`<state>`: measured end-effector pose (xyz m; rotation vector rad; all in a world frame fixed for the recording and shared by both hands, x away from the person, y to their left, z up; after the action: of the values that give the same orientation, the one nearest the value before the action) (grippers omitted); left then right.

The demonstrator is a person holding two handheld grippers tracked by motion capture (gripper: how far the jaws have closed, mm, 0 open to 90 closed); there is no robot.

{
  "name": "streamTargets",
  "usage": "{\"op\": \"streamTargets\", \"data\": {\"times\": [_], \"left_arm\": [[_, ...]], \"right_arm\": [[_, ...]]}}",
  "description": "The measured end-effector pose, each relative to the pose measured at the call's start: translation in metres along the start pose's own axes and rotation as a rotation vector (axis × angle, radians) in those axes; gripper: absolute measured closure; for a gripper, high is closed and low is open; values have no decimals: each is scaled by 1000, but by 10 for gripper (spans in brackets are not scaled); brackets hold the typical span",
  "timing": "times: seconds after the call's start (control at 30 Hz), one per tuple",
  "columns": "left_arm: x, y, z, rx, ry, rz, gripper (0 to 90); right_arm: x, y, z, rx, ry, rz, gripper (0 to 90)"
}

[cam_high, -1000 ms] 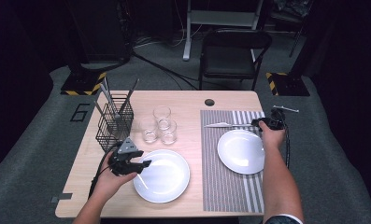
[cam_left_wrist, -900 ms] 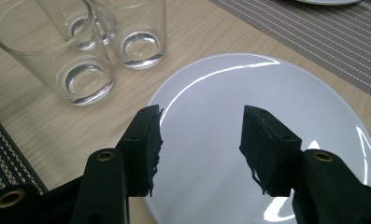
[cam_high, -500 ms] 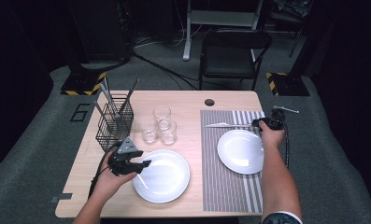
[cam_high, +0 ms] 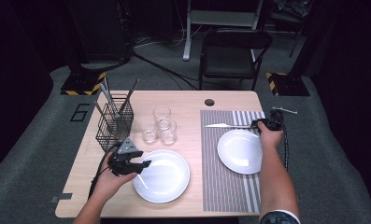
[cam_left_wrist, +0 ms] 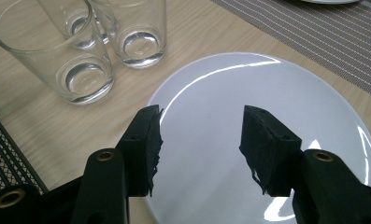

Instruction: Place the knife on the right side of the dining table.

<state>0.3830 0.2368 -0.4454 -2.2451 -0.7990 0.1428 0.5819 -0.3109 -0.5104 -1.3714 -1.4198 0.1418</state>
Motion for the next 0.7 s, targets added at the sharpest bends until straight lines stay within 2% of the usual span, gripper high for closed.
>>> {"op": "streamTargets", "data": {"times": [0.1,0.13,0.27,0.5,0.7], "left_arm": [[0,0,0,0,0,-1,477],[0,0,0,0,0,0,477],[0,-1,0,3,3,0,477],[1,-1,0,2,0,2,477],[0,-1,0,-6,-2,-3,477]], "right_arm": [[0,-1,0,-11,-13,3,657],[1,-2,-1,-14,1,-2,660],[2,-6,-3,-33,-20,-15,663],[5,-9,-1,-32,-37,2,664],[6,-13,-1,-40,-70,16,665]]}}
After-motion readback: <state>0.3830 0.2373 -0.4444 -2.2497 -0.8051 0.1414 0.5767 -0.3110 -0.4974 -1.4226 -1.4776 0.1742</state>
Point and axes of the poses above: each handheld gripper's, and its own axes: y roughly forward along the jaws, z roughly out of its underside, x roughly to its left, the point moved 1 cm from there along y, roughly forward along the jaws, and after that the axes turned 10 degrees about y, right-handed, at the moved point
